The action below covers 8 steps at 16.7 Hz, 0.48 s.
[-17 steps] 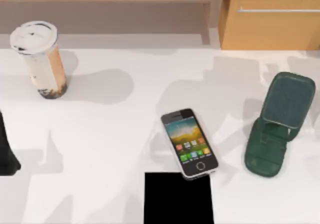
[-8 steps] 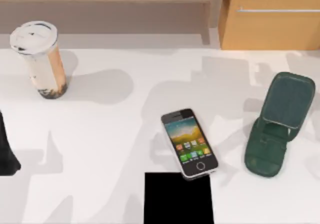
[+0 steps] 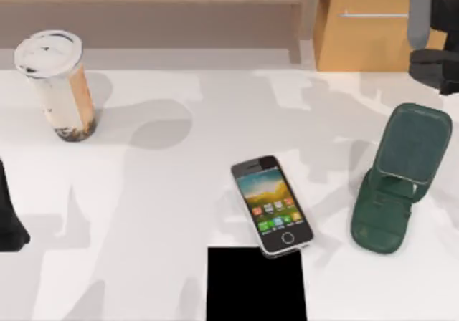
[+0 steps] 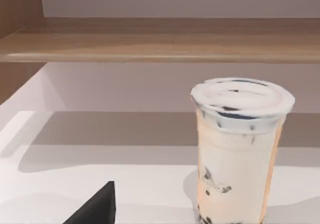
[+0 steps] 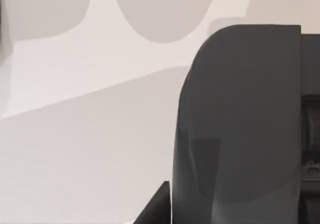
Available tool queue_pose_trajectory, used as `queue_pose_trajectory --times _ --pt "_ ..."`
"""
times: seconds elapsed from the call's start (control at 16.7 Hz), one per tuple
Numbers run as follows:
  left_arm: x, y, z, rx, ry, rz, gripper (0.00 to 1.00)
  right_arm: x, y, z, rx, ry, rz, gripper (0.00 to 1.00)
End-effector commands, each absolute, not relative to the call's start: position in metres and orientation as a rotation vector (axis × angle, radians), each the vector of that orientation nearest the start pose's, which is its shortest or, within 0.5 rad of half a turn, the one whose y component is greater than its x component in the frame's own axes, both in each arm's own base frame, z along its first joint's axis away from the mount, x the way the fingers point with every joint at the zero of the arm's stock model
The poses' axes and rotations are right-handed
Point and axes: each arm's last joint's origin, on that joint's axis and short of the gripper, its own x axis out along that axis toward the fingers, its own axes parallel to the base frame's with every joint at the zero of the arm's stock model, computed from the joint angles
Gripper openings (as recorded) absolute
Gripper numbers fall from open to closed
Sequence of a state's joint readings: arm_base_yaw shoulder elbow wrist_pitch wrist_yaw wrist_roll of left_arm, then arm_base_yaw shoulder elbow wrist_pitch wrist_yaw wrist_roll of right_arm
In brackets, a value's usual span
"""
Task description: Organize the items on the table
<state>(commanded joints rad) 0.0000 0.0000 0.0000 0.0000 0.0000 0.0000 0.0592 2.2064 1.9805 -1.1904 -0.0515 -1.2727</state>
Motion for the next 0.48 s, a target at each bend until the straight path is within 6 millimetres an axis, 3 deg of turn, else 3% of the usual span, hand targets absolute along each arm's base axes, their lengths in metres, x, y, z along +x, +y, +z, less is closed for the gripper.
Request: queue_pose_trajectory --times 0.24,0.48 --pt "0.106 -0.001 0.16 0.0 0.0 0.0 1.0 0.44 0.107 0.217 -0.822 1.15 0.831 0.0" --pt "0.106 -0.001 0.16 0.0 0.0 0.0 1.0 0.405 0.186 0.209 -0.519 1.229 0.67 0.0"
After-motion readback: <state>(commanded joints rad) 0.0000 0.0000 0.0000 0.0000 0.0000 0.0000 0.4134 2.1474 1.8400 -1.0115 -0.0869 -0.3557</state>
